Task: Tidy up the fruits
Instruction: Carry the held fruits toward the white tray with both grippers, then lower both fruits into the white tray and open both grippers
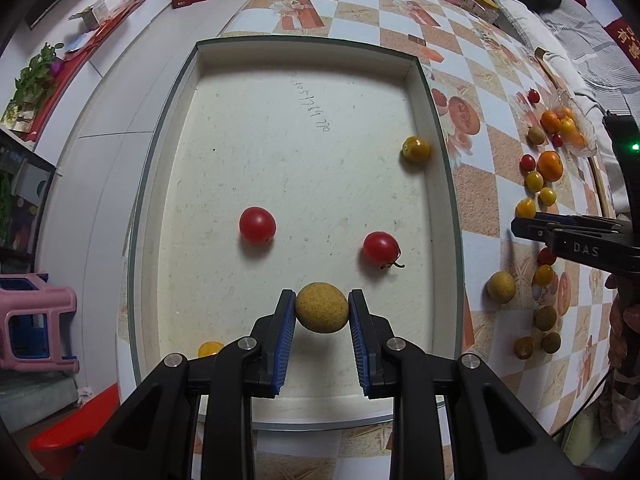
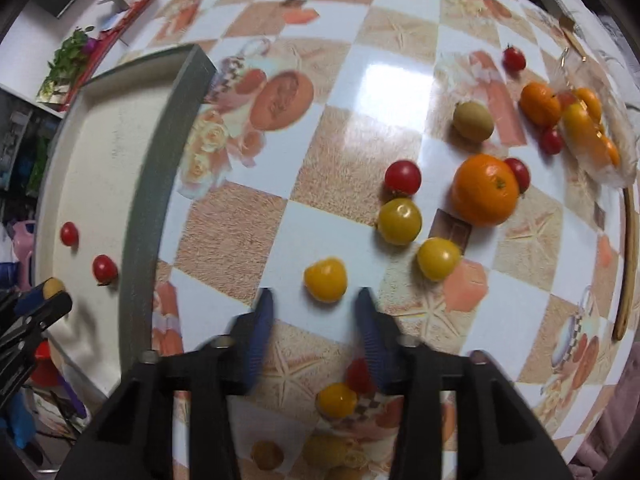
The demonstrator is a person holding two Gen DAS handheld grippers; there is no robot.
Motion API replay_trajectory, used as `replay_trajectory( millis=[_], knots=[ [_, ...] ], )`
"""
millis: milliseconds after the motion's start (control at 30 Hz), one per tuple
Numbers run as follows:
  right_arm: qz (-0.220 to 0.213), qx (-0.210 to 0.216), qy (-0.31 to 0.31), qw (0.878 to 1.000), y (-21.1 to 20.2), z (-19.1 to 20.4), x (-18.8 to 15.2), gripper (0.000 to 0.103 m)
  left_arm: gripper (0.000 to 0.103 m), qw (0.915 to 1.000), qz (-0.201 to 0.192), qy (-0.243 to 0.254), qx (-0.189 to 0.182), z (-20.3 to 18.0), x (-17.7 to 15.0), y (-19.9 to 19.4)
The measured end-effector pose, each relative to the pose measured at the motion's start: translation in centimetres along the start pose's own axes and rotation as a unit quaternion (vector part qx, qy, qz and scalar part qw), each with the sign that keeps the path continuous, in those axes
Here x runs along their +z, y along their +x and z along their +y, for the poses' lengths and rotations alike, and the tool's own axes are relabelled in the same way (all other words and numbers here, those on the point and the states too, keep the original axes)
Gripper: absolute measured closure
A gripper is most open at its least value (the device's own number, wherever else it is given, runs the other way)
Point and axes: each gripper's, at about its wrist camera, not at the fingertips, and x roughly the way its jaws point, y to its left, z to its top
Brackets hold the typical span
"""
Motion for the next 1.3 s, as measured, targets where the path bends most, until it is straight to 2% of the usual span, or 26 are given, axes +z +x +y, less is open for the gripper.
replay_trajectory(
  millis=[33,67,167,333,500,533,667,733,900,933,967,1033,1167,1300],
  knots=[
    [-0.001,0.001,0.002,1.000,0.0,-0.1,0.0,0.082,0.075,1.0000,0.000,-0.002,-0.001,0.1,0.0,0.0],
    [0.003,0.007,0.009,1.000,0.0,-0.4,0.0,0.089,0.075,1.0000,0.000,-0.003,-0.001,0.2,0.0,0.1],
    [-0.003,0.023,0.019,1.000,-0.6,-1.1,0.0,0.092,0.075,1.0000,0.000,-0.008,0.001,0.6,0.0,0.1],
    [-0.019,0.041,0.005,0.999,-2.3,-0.7,0.8,0.092,0.075,0.9999,-0.010,-0.014,0.002,1.4,0.7,-0.4],
    [-0.009,0.009,-0.009,1.000,-2.0,-0.2,1.2,0.092,0.075,0.9997,-0.016,-0.019,0.003,2.3,1.4,-0.7],
    [-0.009,-0.004,-0.007,1.000,-1.7,-0.5,1.1,0.090,0.075,0.9997,-0.016,-0.019,0.003,2.4,1.4,-0.7],
    [-0.010,-0.010,0.000,1.000,-1.2,-0.7,1.5,0.075,0.075,0.9998,-0.012,-0.017,0.002,2.5,1.2,-0.4],
    [-0.012,-0.009,-0.001,1.000,-0.8,-0.7,2.1,0.073,0.075,0.9998,-0.009,-0.017,0.002,2.4,1.1,-0.2],
    [-0.016,-0.005,0.002,1.000,0.1,-0.5,2.9,0.073,0.075,0.9998,-0.007,-0.018,0.001,2.6,0.9,-0.1],
    [-0.015,-0.005,0.001,1.000,0.1,-0.4,3.0,0.075,0.075,0.9998,-0.007,-0.018,0.001,2.6,0.9,-0.1],
    [-0.014,-0.010,0.000,1.000,0.2,-0.4,3.0,0.081,0.075,0.9998,-0.007,-0.018,0.001,2.6,0.9,-0.1],
    [-0.010,-0.009,0.001,1.000,0.4,-0.1,3.3,0.081,0.075,0.9998,-0.006,-0.019,0.001,2.6,1.0,-0.1],
    [-0.010,0.013,0.015,1.000,-0.7,0.0,3.2,0.081,0.075,0.9997,-0.013,-0.021,0.001,2.8,1.6,-0.5],
    [-0.025,0.043,-0.005,0.999,-2.5,1.6,4.7,0.081,0.075,0.9995,-0.025,-0.018,0.006,3.1,3.0,-1.1]
  ],
)
